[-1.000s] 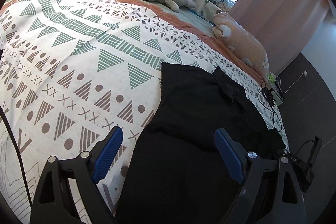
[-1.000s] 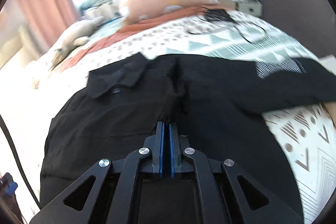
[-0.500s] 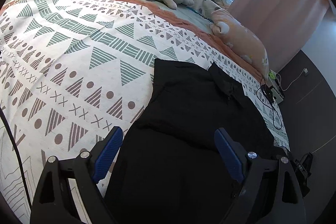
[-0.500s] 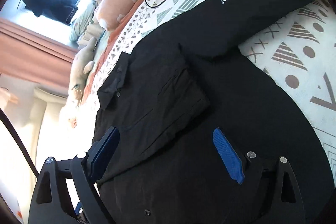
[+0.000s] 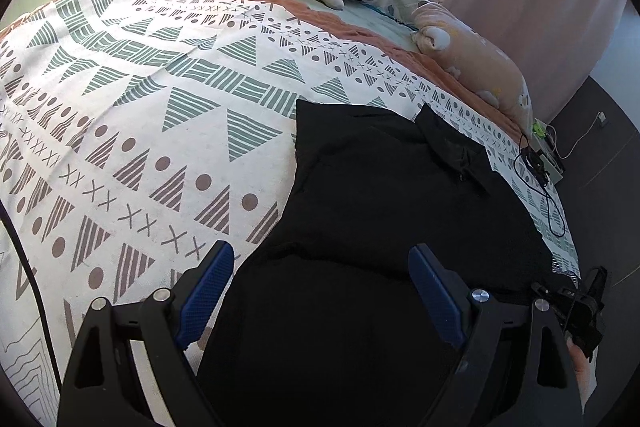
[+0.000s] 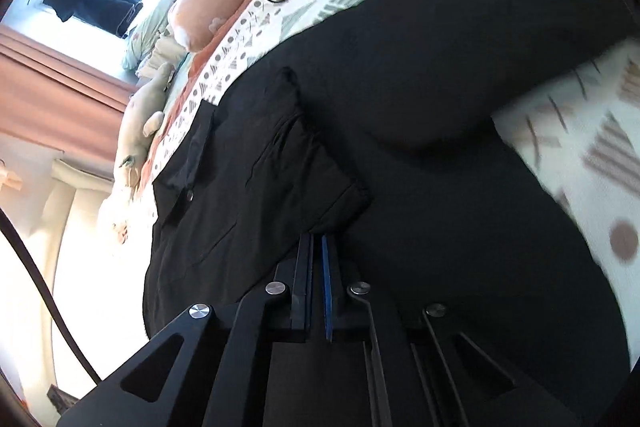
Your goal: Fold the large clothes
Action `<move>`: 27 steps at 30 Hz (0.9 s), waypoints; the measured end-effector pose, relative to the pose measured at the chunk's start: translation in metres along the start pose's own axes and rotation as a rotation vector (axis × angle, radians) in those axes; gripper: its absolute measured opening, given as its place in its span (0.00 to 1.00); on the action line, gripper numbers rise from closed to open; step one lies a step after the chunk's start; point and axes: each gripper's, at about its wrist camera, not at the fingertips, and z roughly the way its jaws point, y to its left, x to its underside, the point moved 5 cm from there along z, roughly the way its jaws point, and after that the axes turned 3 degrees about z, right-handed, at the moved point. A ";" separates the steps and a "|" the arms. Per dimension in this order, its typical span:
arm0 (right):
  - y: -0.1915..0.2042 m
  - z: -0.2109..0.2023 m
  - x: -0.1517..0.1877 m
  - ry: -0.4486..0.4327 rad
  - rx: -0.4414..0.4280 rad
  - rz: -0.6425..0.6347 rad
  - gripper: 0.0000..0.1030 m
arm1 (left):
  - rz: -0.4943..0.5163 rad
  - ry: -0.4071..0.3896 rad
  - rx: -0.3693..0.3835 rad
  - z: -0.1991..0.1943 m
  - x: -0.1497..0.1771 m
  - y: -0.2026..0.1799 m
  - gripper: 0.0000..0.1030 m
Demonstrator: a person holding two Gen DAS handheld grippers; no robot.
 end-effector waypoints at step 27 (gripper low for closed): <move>-0.048 -0.124 -0.002 -0.351 0.070 0.107 0.87 | 0.034 -0.062 0.070 -0.015 0.000 -0.032 1.00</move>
